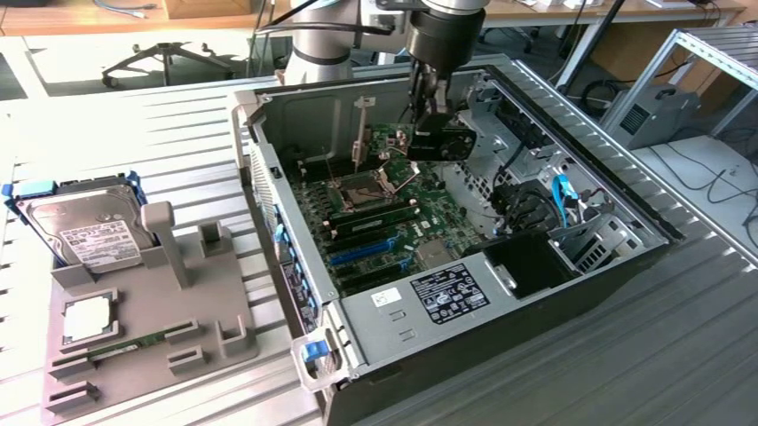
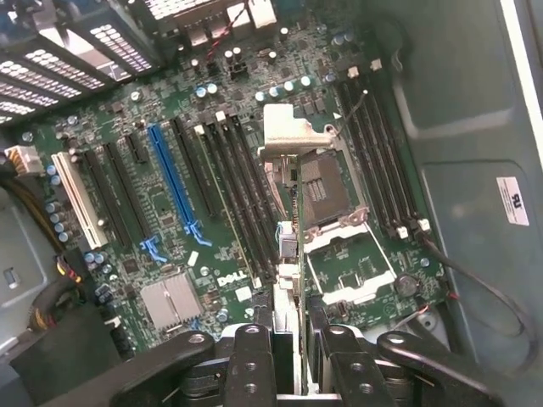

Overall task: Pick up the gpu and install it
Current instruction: 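Insert the gpu into the slot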

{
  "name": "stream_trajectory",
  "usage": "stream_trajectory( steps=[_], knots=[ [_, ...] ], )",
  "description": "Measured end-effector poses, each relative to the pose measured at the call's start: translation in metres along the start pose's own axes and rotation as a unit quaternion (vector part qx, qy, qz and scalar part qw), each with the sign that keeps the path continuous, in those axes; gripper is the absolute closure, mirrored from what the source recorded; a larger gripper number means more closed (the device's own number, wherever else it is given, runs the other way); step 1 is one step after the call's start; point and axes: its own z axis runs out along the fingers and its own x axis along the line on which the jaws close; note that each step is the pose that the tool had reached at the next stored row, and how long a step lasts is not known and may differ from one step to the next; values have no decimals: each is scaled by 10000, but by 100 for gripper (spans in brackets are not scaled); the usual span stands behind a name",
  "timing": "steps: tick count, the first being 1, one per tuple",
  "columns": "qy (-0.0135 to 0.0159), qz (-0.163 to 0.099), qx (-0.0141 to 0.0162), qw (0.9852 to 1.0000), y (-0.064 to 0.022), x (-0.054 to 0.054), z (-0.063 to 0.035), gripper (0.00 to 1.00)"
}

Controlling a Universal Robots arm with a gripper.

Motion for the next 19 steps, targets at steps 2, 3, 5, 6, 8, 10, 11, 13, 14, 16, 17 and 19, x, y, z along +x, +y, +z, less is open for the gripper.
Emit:
stream_trajectory(
  steps=[2, 3, 5, 6, 8, 10, 11, 13, 14, 16, 17, 19],
  knots=[
    [-4, -102, -2, 9999, 0, 0, 0, 73],
    [-6, -153, -3, 9999, 0, 0, 0, 73],
    [-9, -255, -5, 9997, 0, 0, 0, 73],
    [-11, -307, -7, 9995, 0, 0, 0, 73],
    [-15, -405, -9, 9992, 0, 0, 0, 73],
    [-21, -572, -12, 9984, 0, 0, 0, 73],
    [-23, -618, -13, 9981, 0, 0, 0, 73],
    [-27, -716, -15, 9974, 0, 0, 0, 73],
    [-29, -786, -17, 9969, 0, 0, 0, 73],
    [-33, -879, -19, 9961, 0, 0, 0, 73],
    [-35, -922, -20, 9957, 0, 0, 0, 73],
    [-38, -1009, -22, 9949, 0, 0, 0, 73]
  ],
)
